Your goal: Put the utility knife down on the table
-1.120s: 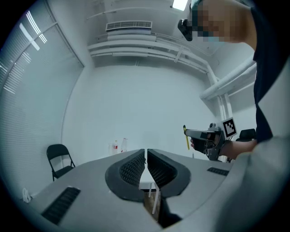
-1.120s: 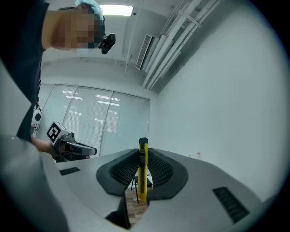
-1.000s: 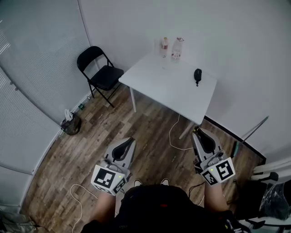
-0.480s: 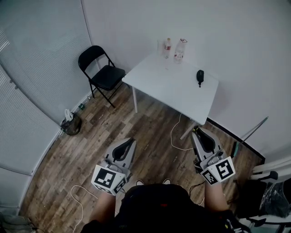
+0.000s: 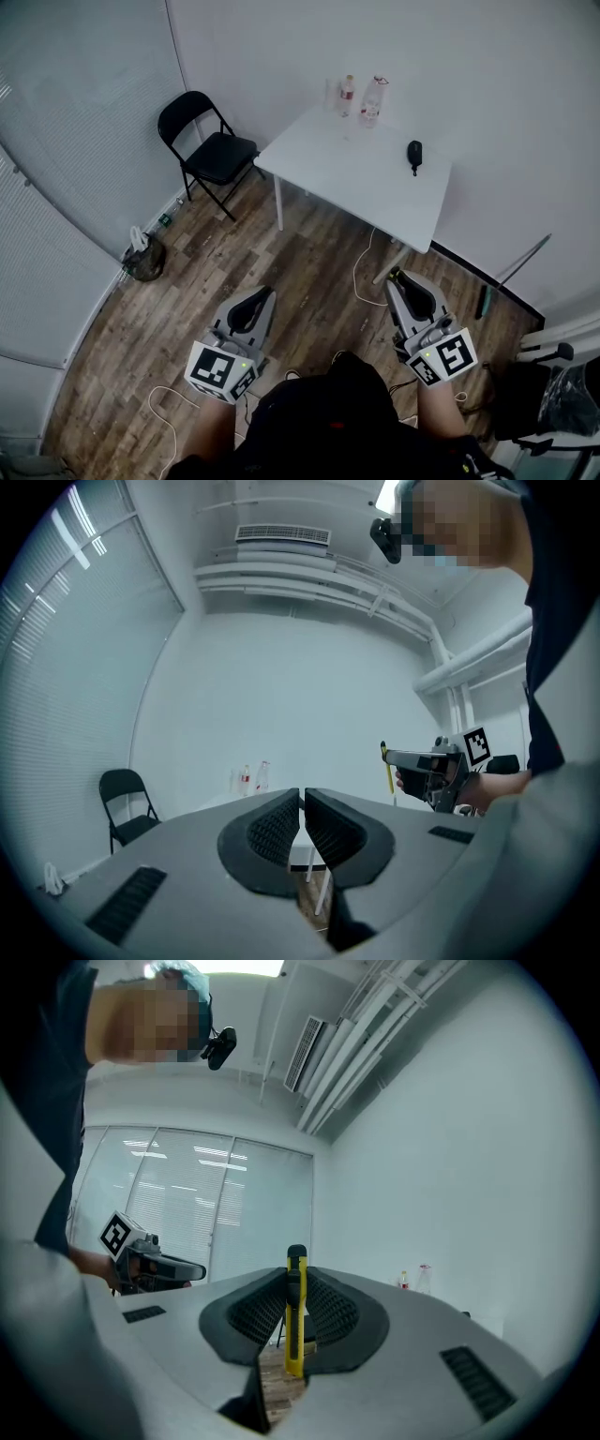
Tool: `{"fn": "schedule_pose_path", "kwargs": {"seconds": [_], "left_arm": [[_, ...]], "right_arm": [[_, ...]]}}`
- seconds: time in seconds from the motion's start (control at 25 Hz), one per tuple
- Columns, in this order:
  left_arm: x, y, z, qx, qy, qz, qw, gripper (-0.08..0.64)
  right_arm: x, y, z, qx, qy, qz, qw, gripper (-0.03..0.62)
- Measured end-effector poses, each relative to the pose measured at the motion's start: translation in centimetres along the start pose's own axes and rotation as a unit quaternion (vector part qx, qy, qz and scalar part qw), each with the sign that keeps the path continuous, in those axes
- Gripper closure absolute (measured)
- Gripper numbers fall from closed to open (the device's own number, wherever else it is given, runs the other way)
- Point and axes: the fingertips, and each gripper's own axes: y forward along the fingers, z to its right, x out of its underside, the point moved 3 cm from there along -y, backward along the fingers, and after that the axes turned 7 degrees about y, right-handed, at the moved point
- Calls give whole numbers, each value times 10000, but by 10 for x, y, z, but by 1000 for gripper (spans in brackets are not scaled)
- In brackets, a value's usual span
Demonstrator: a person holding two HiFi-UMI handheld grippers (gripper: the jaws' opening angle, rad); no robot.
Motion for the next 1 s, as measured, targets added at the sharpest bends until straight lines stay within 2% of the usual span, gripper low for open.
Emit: {"fn": "schedule_pose_path", "kwargs": {"seconds": [0.4,0.64,1.0], "left_arm": [[6,58,-31,50,31,-92,9999,523],[-4,119,-57,-84,96,-131,9998,523],[-11,221,-69,-135,87,-285,9995,523]], "right_arm": [[12,44,50,59,134,25,9999,517],[6,87,112,7,149,91,9998,517],[7,130,214,-20,333,48,9994,518]]}}
